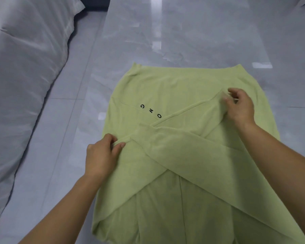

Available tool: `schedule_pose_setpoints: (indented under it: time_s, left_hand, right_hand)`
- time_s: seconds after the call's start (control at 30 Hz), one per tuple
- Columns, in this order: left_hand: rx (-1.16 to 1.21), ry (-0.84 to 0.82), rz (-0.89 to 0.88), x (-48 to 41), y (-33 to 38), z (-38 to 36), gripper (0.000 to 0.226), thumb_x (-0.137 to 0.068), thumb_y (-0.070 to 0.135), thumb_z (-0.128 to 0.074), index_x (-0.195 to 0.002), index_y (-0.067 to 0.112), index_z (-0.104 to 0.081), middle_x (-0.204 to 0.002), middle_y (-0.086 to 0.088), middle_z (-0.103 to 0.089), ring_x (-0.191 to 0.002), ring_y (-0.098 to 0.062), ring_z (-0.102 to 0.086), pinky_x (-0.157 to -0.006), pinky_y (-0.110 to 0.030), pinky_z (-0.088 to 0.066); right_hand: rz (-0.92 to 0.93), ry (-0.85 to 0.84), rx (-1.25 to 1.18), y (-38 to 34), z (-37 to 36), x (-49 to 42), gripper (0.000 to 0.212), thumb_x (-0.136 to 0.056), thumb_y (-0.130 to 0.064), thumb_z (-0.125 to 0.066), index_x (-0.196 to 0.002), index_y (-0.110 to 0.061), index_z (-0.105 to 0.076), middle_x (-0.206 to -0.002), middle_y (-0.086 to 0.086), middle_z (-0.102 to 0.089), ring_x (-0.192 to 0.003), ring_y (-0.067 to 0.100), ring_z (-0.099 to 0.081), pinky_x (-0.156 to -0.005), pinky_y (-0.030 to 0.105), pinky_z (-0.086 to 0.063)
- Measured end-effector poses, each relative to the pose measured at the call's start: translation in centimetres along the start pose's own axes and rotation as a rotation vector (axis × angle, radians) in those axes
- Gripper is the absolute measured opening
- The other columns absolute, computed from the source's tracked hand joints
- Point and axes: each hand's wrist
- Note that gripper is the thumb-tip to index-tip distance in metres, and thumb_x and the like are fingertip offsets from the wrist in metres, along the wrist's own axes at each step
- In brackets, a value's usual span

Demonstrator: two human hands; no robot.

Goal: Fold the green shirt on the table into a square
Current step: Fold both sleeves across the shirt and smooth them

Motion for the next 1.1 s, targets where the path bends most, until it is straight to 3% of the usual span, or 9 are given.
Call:
schedule_pose_setpoints:
  time_s: [0.07, 0.13, 0.3, 0.37, 0.43, 0.63, 0.73, 0.9, 1.1]
  left_hand:
    - [-0.009, 0.031, -0.007, 0.0, 0.3, -0.2, 0.022, -0.090, 0.033, -0.055, -0.085, 0.011, -0.054, -0.065, 0.003, -0.054, -0.070, -0.026, -0.048, -0.079, -0.035, -0.037]
    - [0.056, 0.070, 0.024, 0.3, -0.4, -0.3, 0.021, -0.091, 0.030, -0.054, -0.080, 0.013, -0.051, -0.063, 0.007, -0.052, -0.073, -0.029, -0.051, -0.074, -0.037, -0.039]
    - [0.169, 0.164, 0.140, 0.9, -0.8, -0.9, 0.022, -0.093, 0.034, -0.047, -0.081, 0.015, -0.046, -0.070, 0.001, -0.055, -0.082, -0.032, -0.049, -0.070, -0.039, -0.040]
    - [0.037, 0.179, 0.131, 0.7, 0.0, -1.1, 0.017, -0.094, 0.027, -0.048, -0.086, 0.011, -0.048, -0.080, -0.004, -0.058, -0.082, -0.030, -0.047, -0.081, -0.040, -0.036]
    - [-0.124, 0.239, 0.068, 0.7, 0.5, -1.4, 0.020, -0.091, 0.020, -0.054, -0.103, 0.004, -0.053, -0.101, -0.015, -0.058, -0.097, -0.036, -0.050, -0.088, -0.043, -0.032]
    - [-0.313, -0.024, -0.459, 3.0, 0.7, -4.4, 0.067, -0.096, 0.056, -0.019, -0.142, 0.009, -0.030, -0.151, -0.008, -0.029, -0.140, -0.016, -0.016, -0.113, -0.038, -0.008]
    - [-0.351, -0.077, -0.377, 2.9, 0.3, -5.2, 0.077, -0.093, 0.063, -0.012, -0.139, 0.006, -0.036, -0.148, -0.009, -0.034, -0.139, -0.015, -0.018, -0.111, -0.038, -0.008]
    - [0.046, 0.026, -0.002, 0.0, 4.5, -3.4, 0.051, -0.081, 0.045, -0.059, -0.113, 0.006, -0.055, -0.110, -0.012, -0.056, -0.103, -0.032, -0.052, -0.088, -0.039, -0.038]
    - [0.072, -0.136, 0.175, -4.1, 7.3, -2.8, 0.030, -0.080, 0.018, -0.068, -0.094, 0.012, -0.042, -0.082, 0.001, -0.048, -0.084, -0.025, -0.052, -0.076, -0.036, -0.039]
  right_hand:
    - [-0.075, -0.027, 0.094, 1.1, -0.6, 0.2, 0.035, -0.082, -0.014, -0.061, -0.116, -0.007, -0.056, -0.112, 0.009, -0.060, -0.103, 0.026, -0.055, -0.084, 0.028, -0.038]
    - [-0.061, 0.023, 0.075, 1.1, -0.4, 0.0, 0.014, -0.080, -0.011, -0.062, -0.093, -0.009, -0.060, -0.085, 0.003, -0.060, -0.083, 0.022, -0.054, -0.073, 0.025, -0.036]
    - [-0.119, 0.155, -0.466, -2.5, -0.4, -2.0, 0.026, -0.083, -0.008, -0.062, -0.068, -0.022, -0.046, -0.065, -0.006, -0.045, -0.044, -0.003, -0.049, -0.061, 0.019, -0.048]
    - [-0.160, 0.108, -0.475, -2.8, -1.4, -2.5, 0.012, -0.084, -0.007, -0.060, -0.089, -0.017, -0.054, -0.077, -0.002, -0.052, -0.060, -0.001, -0.059, -0.076, 0.026, -0.052]
    - [-0.104, 0.040, -0.161, -2.4, -2.2, -1.5, 0.043, -0.086, -0.016, -0.057, -0.127, -0.008, -0.045, -0.118, 0.008, -0.054, -0.108, 0.016, -0.056, -0.102, 0.034, -0.039]
    - [0.677, -0.364, 0.573, 0.7, -4.8, 6.6, 0.073, -0.089, -0.057, -0.005, -0.145, -0.015, -0.026, -0.156, 0.003, -0.014, -0.144, 0.017, -0.010, -0.114, 0.031, 0.000]
    - [0.643, -0.420, 0.674, 2.4, -5.2, 6.6, 0.092, -0.075, -0.070, 0.020, -0.148, -0.022, -0.010, -0.154, -0.008, 0.005, -0.142, 0.006, 0.004, -0.112, 0.027, 0.012]
    - [0.535, -0.258, 0.464, 3.3, -1.4, 8.6, 0.062, -0.091, -0.047, -0.022, -0.138, -0.011, -0.041, -0.149, 0.007, -0.034, -0.138, 0.014, -0.024, -0.111, 0.027, -0.010]
    - [0.595, -0.279, 0.643, 10.0, 6.2, 12.1, 0.053, -0.099, -0.044, -0.016, -0.138, -0.014, -0.037, -0.148, 0.003, -0.035, -0.139, 0.015, -0.023, -0.115, 0.031, -0.012]
Point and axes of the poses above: each hand's wrist, its own x-axis away from the middle knuckle, its own z-axis out of the back of the hand, y = z × x
